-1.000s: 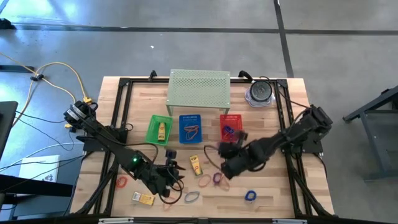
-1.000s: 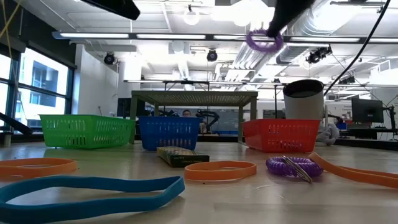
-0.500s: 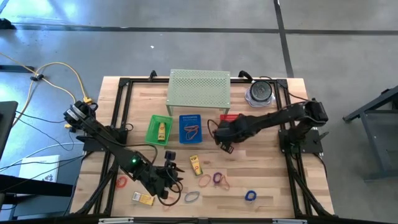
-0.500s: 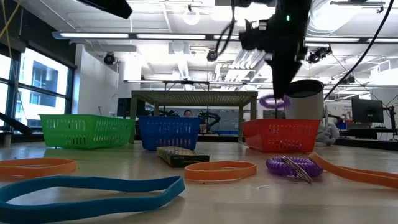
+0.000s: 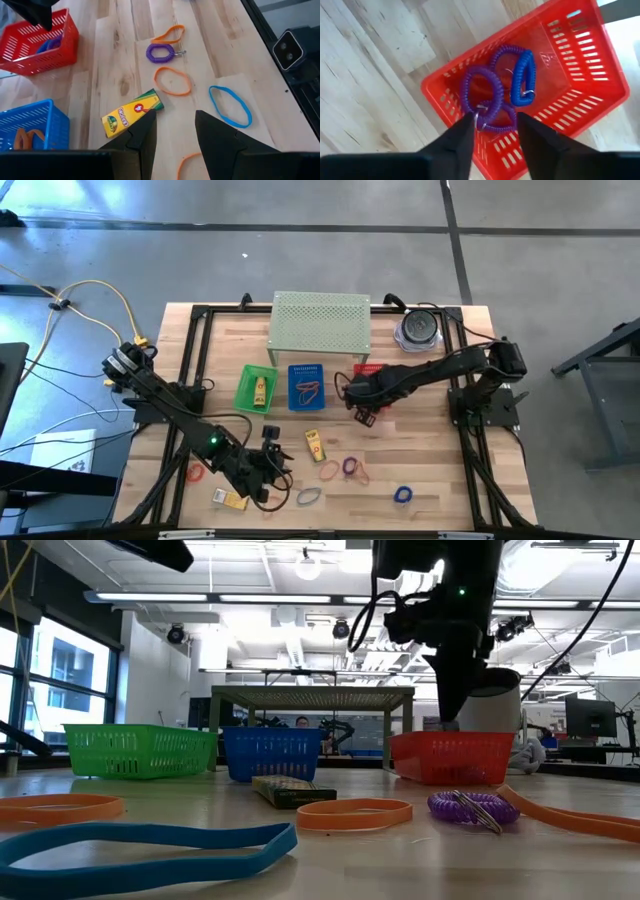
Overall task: Pick & Place Office Desk Supplies
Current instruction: Put the orange rubber band into the blue bin
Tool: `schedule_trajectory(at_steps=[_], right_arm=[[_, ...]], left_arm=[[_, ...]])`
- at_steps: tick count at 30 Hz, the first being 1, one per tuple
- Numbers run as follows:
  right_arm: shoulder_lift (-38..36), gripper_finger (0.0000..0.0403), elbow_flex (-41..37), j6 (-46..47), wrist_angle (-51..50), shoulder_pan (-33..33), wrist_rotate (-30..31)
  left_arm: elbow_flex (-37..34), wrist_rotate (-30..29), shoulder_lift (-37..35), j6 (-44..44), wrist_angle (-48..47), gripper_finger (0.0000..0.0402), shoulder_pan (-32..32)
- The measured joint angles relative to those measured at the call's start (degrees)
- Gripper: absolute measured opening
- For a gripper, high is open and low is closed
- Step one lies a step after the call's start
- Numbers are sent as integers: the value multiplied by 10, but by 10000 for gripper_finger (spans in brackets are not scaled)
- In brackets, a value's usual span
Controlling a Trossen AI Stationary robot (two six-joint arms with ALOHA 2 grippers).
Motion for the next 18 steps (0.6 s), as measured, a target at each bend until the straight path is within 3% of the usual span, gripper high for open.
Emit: schedule_trajectory(at_steps=[4, 7, 11, 18], right_arm=[[0, 182, 0, -2, -1, -1, 3], [0, 196, 0, 10, -11, -7, -11], [0, 194, 9, 18, -33, -6, -44], [-32, 175, 37, 44, -39, 43, -47]], left_arm=[[0, 1, 0, 2, 0, 128, 0], [0, 1, 0, 2, -1, 128, 0], [0, 1, 0, 11, -2, 128, 0], [0, 1, 0, 11, -3, 128, 0]])
